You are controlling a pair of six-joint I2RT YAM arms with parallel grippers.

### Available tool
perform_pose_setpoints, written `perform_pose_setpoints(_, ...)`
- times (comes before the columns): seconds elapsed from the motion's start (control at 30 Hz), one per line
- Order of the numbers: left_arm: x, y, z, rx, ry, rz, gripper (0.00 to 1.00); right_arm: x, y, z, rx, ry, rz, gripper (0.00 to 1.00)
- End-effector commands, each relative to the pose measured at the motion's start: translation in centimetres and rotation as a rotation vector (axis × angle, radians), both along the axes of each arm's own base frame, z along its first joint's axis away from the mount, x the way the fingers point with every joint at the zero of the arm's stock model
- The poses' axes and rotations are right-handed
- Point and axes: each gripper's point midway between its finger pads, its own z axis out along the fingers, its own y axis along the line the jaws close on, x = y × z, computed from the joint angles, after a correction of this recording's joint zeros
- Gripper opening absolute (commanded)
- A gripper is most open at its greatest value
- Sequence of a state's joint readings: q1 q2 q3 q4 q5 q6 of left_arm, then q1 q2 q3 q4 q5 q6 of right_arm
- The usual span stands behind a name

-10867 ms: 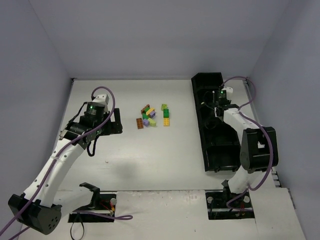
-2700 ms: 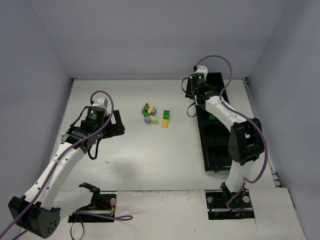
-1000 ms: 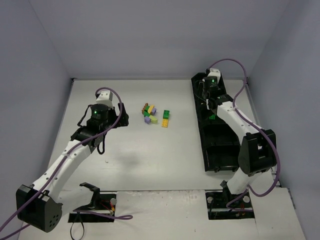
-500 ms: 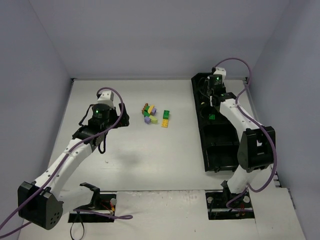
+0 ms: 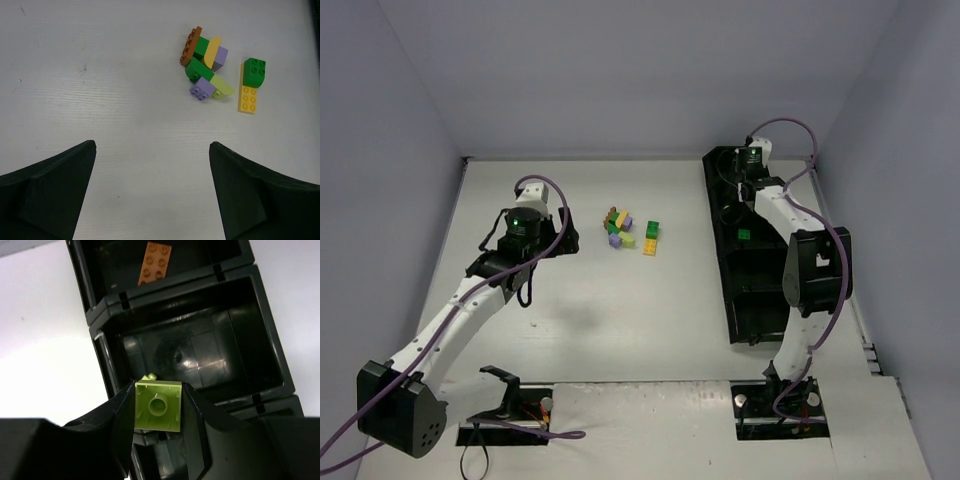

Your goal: Sort the legos into containers by color

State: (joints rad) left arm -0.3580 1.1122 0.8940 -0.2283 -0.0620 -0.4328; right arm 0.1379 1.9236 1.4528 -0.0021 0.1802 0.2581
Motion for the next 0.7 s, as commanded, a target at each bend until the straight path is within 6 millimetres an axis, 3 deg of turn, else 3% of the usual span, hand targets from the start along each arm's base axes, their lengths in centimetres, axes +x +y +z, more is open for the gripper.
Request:
perform_pose_setpoints(0.0,1.3,-0.4,3.5,-0.038,-0.092,0.01,0.88,2.7,-0.6,4.2,-0.006,-0.133,-0.029,0.0)
perform_pose_setpoints(0.33,1.4,-0.6,3.0,-0.035,-0.083,0.002,0.88,3.7,-1.1,1.6,-0.023,-0.088,-0.034,0.01)
perform_pose_setpoints(0.67,1.5,-0.6,3.3,-0.032,-0.085,0.002,0.88,4.4,-0.7,1.5,-0.03,-0.088,0.003,0.26)
